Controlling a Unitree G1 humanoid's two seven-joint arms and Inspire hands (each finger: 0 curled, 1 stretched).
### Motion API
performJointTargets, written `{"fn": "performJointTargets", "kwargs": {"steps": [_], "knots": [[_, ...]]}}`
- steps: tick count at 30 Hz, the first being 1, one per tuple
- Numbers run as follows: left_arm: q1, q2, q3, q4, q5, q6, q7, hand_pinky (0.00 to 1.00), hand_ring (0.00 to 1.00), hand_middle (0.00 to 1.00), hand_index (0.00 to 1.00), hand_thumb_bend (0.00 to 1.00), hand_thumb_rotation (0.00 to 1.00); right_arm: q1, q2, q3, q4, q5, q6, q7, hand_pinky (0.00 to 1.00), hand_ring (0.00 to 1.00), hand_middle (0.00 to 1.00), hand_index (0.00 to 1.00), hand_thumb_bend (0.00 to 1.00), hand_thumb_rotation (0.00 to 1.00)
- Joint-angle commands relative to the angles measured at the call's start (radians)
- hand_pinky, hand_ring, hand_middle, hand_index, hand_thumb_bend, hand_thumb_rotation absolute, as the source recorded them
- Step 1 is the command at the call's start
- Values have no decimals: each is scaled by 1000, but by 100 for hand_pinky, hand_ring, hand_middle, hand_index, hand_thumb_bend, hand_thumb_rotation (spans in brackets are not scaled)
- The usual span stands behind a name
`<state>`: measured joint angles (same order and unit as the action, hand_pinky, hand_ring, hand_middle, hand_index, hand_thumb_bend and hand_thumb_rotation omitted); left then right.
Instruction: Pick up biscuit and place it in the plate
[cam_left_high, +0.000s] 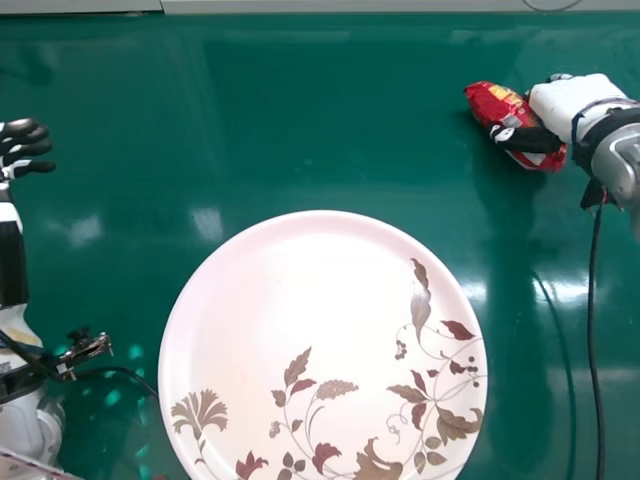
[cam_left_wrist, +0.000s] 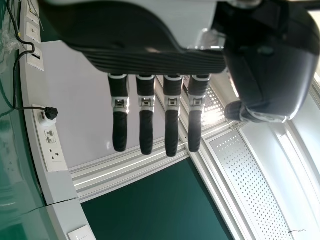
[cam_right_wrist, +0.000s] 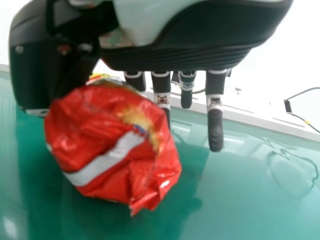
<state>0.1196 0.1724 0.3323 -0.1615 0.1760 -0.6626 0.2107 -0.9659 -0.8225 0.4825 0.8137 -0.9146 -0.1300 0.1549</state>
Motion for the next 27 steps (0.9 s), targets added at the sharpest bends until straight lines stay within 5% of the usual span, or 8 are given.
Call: {"fn": "performJointTargets", "kwargs": {"steps": [1,6,9,20,27], "knots": [[17,-3,8,13,2,-6,0,54,65,67,68,30,60,71,22,31,29,-2,-18,30,41,42,50,52,51,0],[17,-7,8,15,3,-8,4,55,65,67,68,31,59,78,14,20,19,8,-20,-2,37,41,48,54,51,0],[17,-2,8,19,-1,-18,0,55,65,67,68,30,58,102,3,-11,-9,37,-34,-56,26,39,45,54,51,0],[41,-15,9,-13,19,13,1,53,66,68,69,30,58,354,-101,-254,-661,156,88,128,11,38,45,51,51,0],[43,-14,9,-14,7,17,-5,55,67,69,69,30,57,492,-109,-413,-985,213,51,150,12,42,47,49,51,0]]}}
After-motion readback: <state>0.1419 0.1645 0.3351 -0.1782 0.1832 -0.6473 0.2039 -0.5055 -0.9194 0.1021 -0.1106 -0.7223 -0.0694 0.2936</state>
